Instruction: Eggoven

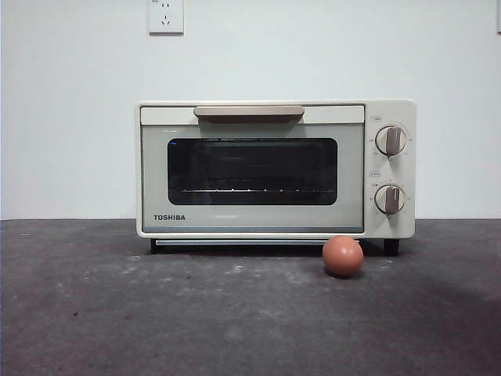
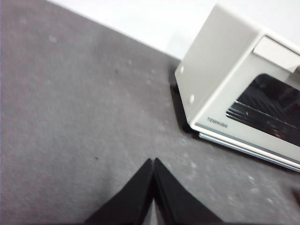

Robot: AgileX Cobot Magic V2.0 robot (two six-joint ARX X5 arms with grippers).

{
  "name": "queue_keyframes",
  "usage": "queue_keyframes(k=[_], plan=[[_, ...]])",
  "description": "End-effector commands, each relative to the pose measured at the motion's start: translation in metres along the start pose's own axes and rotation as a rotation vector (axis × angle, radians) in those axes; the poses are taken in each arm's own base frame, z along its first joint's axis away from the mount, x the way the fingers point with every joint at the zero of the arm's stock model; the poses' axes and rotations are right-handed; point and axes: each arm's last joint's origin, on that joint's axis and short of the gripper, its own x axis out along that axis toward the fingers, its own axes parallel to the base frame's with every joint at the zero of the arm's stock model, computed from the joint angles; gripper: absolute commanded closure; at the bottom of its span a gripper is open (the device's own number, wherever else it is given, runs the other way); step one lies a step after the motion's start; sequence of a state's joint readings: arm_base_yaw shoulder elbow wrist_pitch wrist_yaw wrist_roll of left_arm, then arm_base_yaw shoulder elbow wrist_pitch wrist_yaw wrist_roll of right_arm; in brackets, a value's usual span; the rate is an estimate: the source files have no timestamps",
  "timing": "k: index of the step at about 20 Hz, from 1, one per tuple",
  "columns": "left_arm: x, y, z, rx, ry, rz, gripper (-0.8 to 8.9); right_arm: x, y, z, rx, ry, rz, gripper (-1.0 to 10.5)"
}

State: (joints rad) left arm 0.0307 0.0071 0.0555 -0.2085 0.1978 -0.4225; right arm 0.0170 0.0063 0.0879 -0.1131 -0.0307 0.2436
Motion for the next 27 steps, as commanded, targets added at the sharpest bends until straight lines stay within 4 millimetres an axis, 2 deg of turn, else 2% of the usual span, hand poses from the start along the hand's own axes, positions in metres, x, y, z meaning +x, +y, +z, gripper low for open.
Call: queue_keyframes(k=[1,9,15,20,27], plan=[[-0.008,-0.011,0.019,-0.012,-0.025,-0.049,8.06,-0.007,0.006,0.021,0.038,-0.031,0.011,9.4],[-0.018,-0.034,0.056,-0.005,0.079,-0.136,8.06,-0.014,0.021,0.072,0.034,0.104,0.059,9.4],[-0.020,-0.050,0.085,0.070,0.226,-0.193,8.06,-0.008,0.034,0.105,-0.002,0.333,0.192,9.4],[-0.019,-0.061,0.105,0.125,0.344,-0.252,8.06,0.005,0.044,0.118,-0.008,0.557,0.342,9.4],[-0.016,-0.068,0.115,0.123,0.488,-0.316,8.06,0.016,0.053,0.117,-0.068,0.757,0.443,9.4]])
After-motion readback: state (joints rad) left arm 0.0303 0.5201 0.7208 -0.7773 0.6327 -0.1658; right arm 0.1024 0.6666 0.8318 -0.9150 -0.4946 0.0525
